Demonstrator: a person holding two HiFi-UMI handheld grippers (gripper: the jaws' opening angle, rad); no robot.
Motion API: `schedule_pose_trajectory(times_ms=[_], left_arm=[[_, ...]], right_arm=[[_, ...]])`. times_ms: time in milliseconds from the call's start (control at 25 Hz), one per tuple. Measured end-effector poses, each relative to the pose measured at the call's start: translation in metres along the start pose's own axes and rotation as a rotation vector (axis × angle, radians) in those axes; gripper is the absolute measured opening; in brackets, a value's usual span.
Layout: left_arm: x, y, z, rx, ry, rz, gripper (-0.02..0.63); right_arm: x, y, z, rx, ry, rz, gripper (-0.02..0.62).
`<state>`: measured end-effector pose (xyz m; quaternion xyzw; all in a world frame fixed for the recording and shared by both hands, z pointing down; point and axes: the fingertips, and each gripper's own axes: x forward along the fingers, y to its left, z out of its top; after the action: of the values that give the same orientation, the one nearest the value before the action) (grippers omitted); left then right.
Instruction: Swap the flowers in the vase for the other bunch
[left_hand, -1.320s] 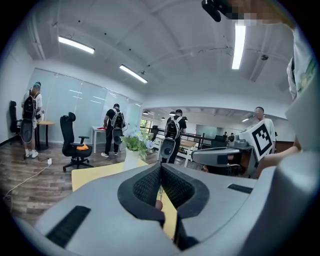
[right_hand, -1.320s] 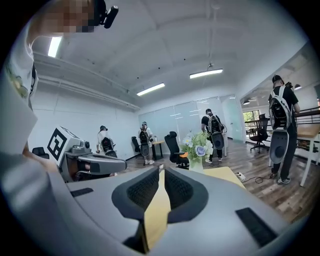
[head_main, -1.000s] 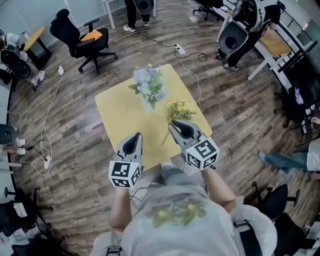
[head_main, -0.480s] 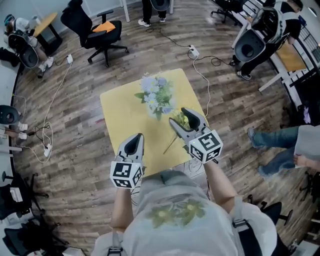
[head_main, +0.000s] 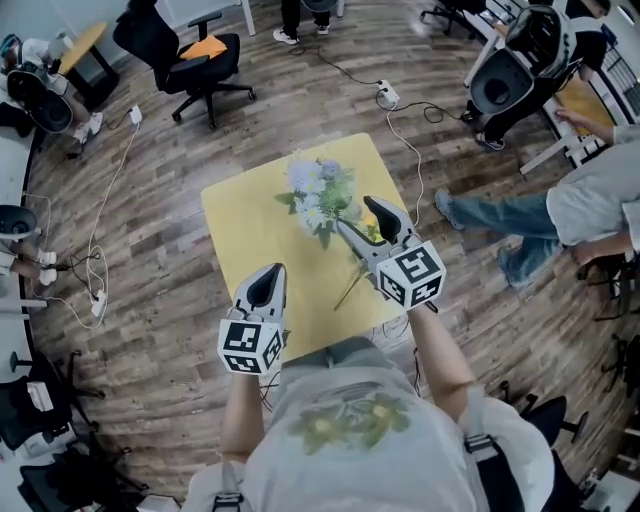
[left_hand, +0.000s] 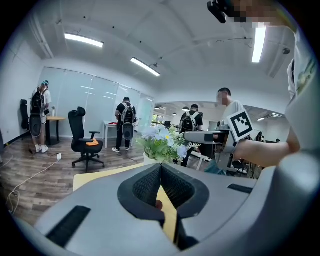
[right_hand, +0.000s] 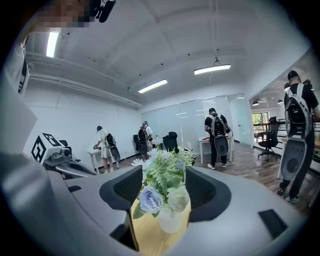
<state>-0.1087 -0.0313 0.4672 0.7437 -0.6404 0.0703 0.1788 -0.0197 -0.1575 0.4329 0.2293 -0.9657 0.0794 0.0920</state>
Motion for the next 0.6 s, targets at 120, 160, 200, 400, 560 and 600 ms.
schedule_pose_trajectory(times_ms=[120,160,200,400,560,600], left_arm=[[0.004,0.005,-0.001,0.001,0.008,-0.008,0.017],[0.006,0.007,0.0,0.001,0.01,-0.011,0.017],[0.008,0.007,0.0,0.0,0.011,-0.014,0.017],[0.016,0.008,0.002,0.001,0.011,-0.019,0.017],[0.021,0.015,-0.003,-0.009,0.025,-0.009,0.017],[0.022,0.017,-0.003,-0.009,0.028,-0.007,0.017]], right_arm=[[0.011,-0.003,-0.005,-0.007,0.026,-0.004,0.25],[0.015,-0.005,-0.006,-0.009,0.041,-0.002,0.25],[0.019,-0.005,-0.007,-0.011,0.058,0.004,0.252],[0.038,-0.007,-0.02,-0.015,0.14,0.05,0.252],[0.051,-0.009,-0.031,-0.038,0.194,0.068,0.25],[0.054,-0.009,-0.033,-0.038,0.203,0.073,0.25]])
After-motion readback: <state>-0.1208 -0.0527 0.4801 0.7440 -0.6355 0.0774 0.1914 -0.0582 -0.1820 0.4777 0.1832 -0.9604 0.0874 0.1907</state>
